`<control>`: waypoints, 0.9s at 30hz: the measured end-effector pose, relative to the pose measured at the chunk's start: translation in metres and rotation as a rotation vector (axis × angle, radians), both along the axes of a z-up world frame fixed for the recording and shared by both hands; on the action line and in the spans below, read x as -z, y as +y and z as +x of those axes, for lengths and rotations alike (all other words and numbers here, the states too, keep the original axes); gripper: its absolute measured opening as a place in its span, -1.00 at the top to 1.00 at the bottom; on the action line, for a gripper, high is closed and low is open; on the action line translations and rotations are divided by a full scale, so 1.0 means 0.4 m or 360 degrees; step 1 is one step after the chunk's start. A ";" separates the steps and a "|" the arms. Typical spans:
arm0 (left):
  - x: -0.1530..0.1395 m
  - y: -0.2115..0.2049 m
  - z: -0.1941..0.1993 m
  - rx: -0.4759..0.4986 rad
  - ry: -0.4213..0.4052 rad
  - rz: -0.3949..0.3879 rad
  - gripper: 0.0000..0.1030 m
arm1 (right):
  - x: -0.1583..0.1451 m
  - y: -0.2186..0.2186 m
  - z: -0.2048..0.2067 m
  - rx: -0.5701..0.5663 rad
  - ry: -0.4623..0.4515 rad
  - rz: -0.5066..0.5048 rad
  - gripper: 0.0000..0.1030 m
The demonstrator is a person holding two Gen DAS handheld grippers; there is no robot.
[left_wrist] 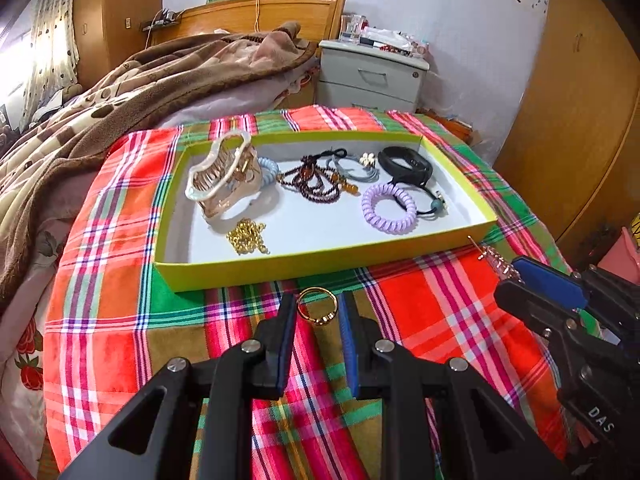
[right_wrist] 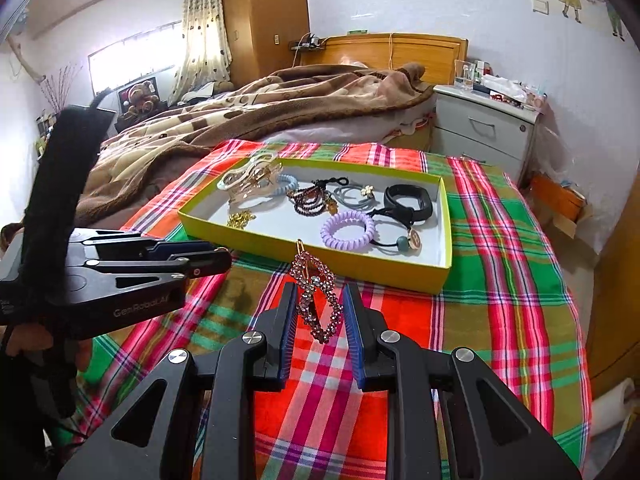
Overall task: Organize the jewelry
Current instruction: 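Carry the ring and pink clip into the yellow box and open both tools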
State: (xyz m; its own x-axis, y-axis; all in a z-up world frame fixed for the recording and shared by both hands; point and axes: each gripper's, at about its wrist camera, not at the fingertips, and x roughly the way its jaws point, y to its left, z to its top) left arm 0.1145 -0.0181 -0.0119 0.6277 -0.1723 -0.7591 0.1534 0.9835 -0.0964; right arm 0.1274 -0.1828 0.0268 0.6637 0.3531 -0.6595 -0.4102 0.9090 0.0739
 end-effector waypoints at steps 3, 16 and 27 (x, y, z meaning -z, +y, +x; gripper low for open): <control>-0.019 0.004 -0.007 0.0006 -0.0027 -0.0006 0.57 | -0.014 -0.003 0.005 0.0009 -0.0017 0.0004 0.54; -0.094 0.019 0.023 0.0031 -0.0111 -0.0044 0.57 | -0.060 0.003 0.095 0.0031 -0.0051 0.0027 0.54; -0.106 0.001 0.116 0.0069 -0.0113 -0.0042 0.57 | -0.046 0.008 0.249 0.0039 0.0008 0.0012 0.54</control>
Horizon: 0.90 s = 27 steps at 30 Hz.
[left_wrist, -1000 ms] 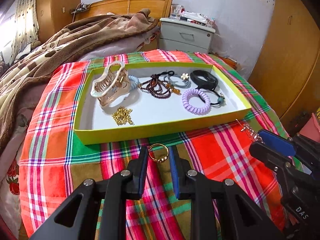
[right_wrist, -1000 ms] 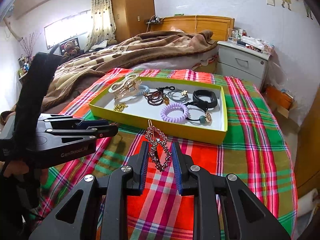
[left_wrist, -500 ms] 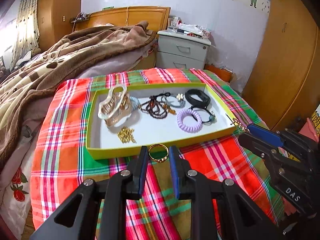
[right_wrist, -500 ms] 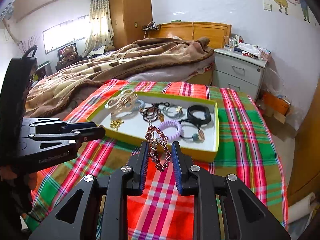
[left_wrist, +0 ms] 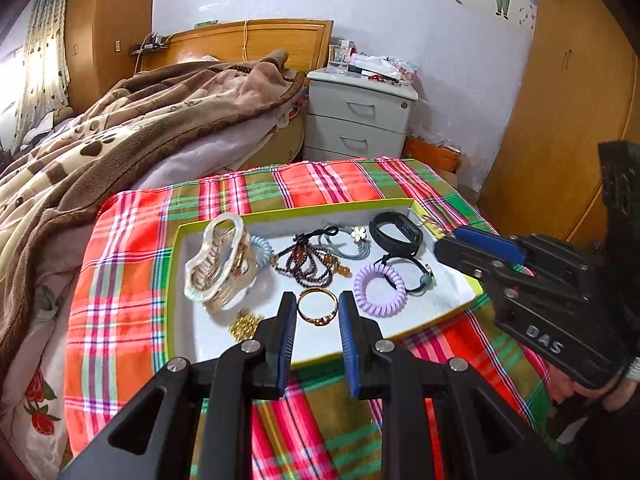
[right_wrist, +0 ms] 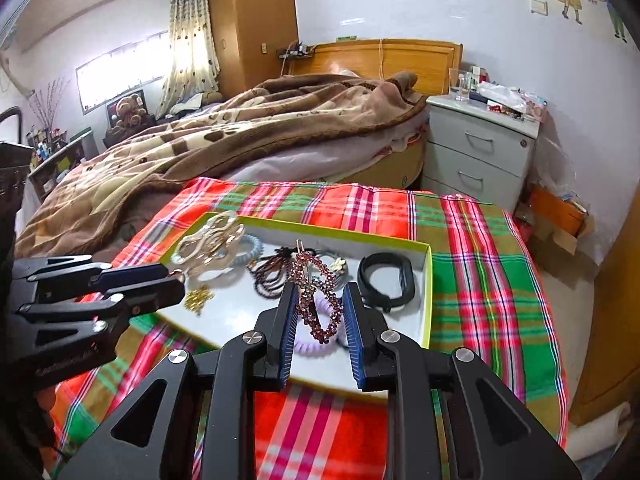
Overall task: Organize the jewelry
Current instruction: 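Carry the ring and pink clip into the yellow box and open both tools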
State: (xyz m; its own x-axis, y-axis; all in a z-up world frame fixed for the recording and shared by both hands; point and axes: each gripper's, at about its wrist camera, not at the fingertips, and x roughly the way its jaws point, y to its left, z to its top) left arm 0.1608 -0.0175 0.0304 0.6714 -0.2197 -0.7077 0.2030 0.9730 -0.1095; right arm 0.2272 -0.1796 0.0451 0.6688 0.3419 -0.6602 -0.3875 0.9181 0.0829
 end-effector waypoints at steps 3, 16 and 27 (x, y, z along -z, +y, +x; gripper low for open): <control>0.017 -0.007 0.030 0.0012 0.0027 -0.0008 0.57 | 0.020 0.008 0.043 -0.0023 0.0048 0.0001 0.54; 0.109 -0.034 0.120 -0.0015 0.0146 0.0040 0.57 | 0.118 0.044 0.162 -0.0085 0.0205 -0.0129 0.54; 0.145 -0.034 0.139 -0.0021 0.0229 0.0012 0.56 | 0.143 0.054 0.178 -0.0100 0.0232 -0.0181 0.54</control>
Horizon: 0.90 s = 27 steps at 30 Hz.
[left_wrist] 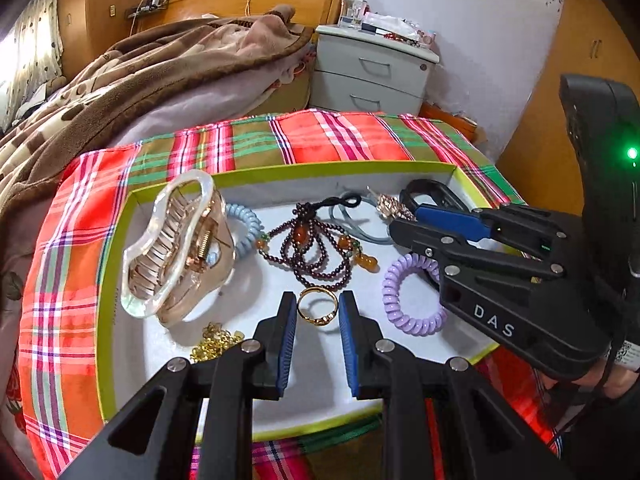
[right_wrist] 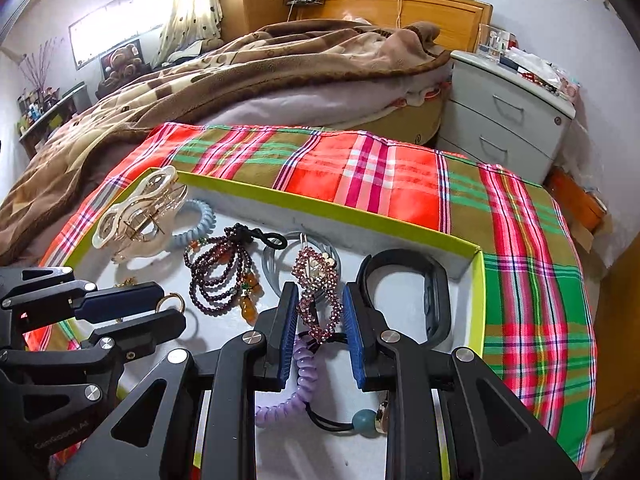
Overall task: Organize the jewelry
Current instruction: 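Carry the ring and pink clip into the yellow box and open both tools, then withdraw both open tools from the box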
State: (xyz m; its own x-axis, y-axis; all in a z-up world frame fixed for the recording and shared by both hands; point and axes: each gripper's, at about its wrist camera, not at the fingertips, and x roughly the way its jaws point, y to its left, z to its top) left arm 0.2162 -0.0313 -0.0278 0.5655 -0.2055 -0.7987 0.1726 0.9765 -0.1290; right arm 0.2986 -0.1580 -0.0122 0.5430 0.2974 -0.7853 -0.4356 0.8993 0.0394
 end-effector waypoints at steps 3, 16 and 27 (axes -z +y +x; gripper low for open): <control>0.009 -0.002 0.007 -0.0007 0.0022 0.0019 0.56 | 0.003 0.004 0.002 -0.0005 -0.0002 -0.0011 0.54; 0.011 -0.008 0.009 -0.0001 0.0035 0.0008 0.41 | -0.004 -0.003 0.000 0.0023 -0.0010 0.0019 0.53; -0.027 -0.007 -0.028 -0.0037 -0.0021 0.0026 0.23 | -0.069 -0.035 -0.056 0.0092 -0.0114 0.0127 0.18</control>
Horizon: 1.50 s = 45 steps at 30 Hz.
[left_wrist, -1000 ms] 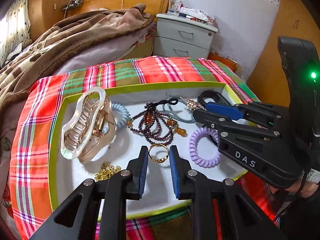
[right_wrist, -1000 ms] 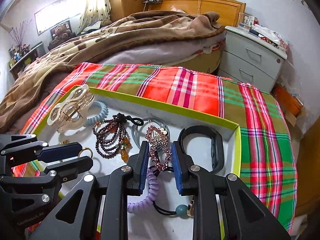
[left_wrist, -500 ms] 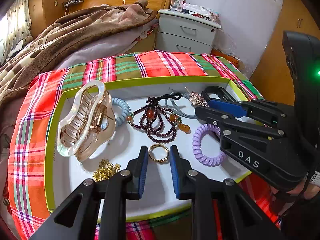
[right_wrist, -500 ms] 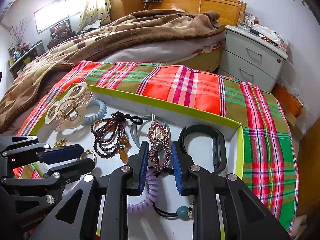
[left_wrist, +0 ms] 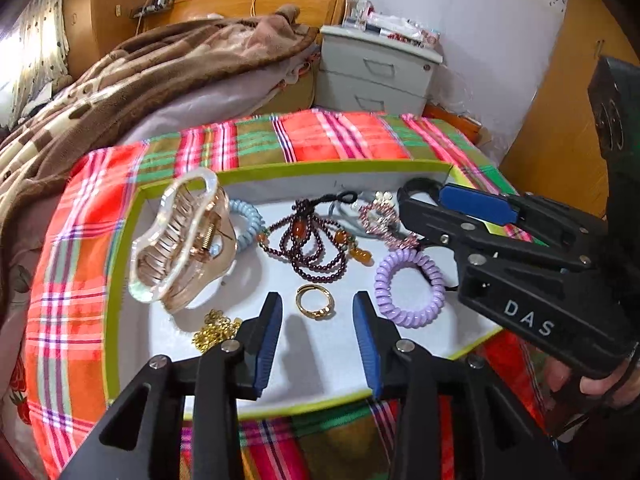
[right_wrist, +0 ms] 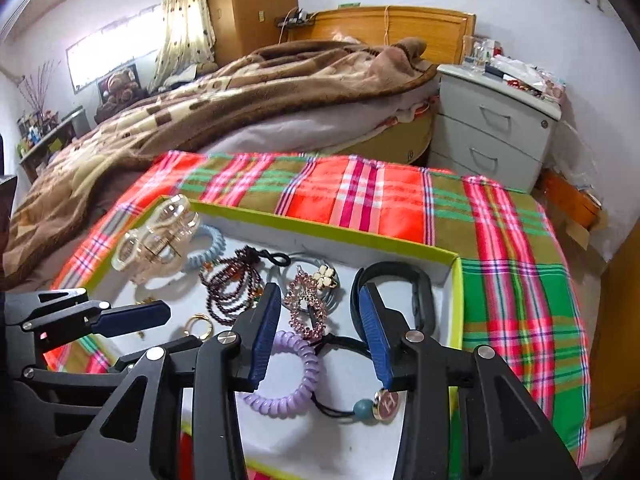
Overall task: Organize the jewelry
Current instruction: 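Withdraw both open tools from the box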
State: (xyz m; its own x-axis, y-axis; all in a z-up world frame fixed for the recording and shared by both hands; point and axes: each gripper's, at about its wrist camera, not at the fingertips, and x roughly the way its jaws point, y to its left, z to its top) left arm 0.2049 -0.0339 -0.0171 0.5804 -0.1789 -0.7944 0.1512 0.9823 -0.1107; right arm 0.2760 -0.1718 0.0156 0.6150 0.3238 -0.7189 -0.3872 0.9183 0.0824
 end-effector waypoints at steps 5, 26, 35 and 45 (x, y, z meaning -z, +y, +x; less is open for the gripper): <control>-0.044 0.010 -0.054 -0.0039 -0.0079 0.0013 0.20 | -0.042 -0.019 -0.060 0.0059 -0.0057 0.0067 0.18; -0.082 0.046 -0.236 -0.0333 -0.0243 0.0199 0.18 | -0.076 -0.015 -0.298 0.0222 -0.0186 0.0116 0.18; -0.079 0.040 -0.246 -0.0306 -0.0234 0.0170 0.18 | -0.075 -0.020 -0.312 0.0241 -0.0187 0.0128 0.18; -0.076 0.051 -0.244 -0.0333 -0.0228 0.0156 0.18 | -0.067 -0.018 -0.320 0.0249 -0.0169 0.0139 0.18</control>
State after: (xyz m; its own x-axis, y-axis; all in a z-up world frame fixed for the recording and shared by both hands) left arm 0.1074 -0.0136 0.0132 0.7043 0.0305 -0.7092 -0.0488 0.9988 -0.0055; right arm 0.1482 -0.1790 0.0424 0.7337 0.2768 -0.6206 -0.2511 0.9591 0.1308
